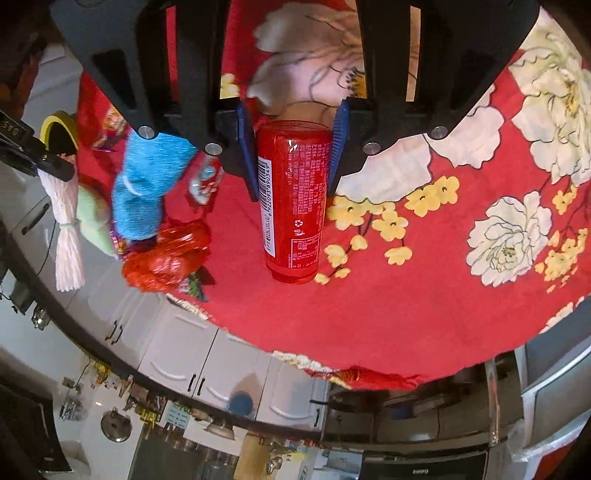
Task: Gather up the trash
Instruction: 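Carry the red can with the left tool while the right tool carries the mesh bundle over the bin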
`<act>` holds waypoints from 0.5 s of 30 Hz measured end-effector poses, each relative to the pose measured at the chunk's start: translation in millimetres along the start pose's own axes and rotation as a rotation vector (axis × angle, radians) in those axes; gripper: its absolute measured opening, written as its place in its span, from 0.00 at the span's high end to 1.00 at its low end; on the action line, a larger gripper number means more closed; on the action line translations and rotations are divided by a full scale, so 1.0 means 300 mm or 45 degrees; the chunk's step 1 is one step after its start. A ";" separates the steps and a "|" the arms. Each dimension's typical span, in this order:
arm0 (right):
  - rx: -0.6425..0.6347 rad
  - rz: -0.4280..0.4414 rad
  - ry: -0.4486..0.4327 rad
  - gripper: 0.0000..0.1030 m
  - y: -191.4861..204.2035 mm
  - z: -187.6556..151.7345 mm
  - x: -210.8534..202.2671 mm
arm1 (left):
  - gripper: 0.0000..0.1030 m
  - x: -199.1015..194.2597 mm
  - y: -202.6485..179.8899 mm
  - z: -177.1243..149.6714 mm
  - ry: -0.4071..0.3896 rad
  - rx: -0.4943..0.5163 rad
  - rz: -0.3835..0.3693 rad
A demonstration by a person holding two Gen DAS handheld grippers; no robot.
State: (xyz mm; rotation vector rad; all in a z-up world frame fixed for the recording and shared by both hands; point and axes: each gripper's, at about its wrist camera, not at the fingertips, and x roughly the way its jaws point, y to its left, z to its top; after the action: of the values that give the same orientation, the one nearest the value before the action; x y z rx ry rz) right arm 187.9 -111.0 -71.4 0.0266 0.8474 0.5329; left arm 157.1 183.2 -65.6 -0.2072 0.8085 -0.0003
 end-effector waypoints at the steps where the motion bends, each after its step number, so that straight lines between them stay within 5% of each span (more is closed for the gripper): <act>1: -0.002 0.004 -0.007 0.79 0.000 0.001 -0.012 | 0.74 -0.011 -0.010 0.002 -0.008 0.003 -0.005; 15: 0.013 -0.015 -0.113 0.79 -0.075 0.038 -0.182 | 0.74 -0.114 -0.250 0.050 -0.109 0.111 -0.115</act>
State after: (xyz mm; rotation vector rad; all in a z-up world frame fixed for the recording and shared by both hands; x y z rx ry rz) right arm 176.5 -153.4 -30.3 0.0545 0.7632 0.5124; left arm 149.9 115.3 -17.2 -0.1602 0.7118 -0.1110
